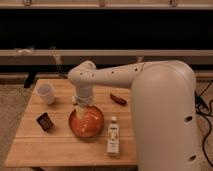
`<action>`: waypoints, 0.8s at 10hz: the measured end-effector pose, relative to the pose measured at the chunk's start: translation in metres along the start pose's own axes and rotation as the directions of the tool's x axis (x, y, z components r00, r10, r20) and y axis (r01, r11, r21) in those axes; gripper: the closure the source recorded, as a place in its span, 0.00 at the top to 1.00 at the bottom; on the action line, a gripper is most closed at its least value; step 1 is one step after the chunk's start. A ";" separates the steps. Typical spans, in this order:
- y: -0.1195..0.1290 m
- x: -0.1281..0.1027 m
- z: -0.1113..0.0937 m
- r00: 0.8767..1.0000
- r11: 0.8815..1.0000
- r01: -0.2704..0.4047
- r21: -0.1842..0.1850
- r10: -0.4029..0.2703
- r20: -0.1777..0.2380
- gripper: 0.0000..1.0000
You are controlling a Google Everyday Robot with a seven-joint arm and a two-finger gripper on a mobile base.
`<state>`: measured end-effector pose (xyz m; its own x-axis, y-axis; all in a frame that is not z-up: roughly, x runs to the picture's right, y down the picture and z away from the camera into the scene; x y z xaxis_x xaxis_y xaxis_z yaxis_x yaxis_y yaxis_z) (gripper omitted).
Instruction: Knock the eraser over
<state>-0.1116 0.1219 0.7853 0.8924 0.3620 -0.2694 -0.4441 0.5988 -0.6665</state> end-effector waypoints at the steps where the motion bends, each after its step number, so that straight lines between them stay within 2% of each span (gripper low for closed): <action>1: 0.001 -0.006 0.001 0.999 0.999 0.035 -0.003 -0.035 0.003 0.67; 2: 0.003 -0.018 0.003 0.997 0.997 0.083 -0.006 -0.083 0.007 0.67; 4: 0.014 -0.053 0.007 0.981 0.982 0.191 -0.012 -0.191 0.019 0.67; 6: 0.033 -0.091 0.011 0.950 0.950 0.311 -0.020 -0.311 0.035 0.67; 8: 0.047 -0.116 0.011 0.920 0.920 0.391 -0.022 -0.390 0.049 0.67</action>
<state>-0.2372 0.1156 0.7925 0.9899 0.1344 0.0460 -0.0577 0.6766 -0.7341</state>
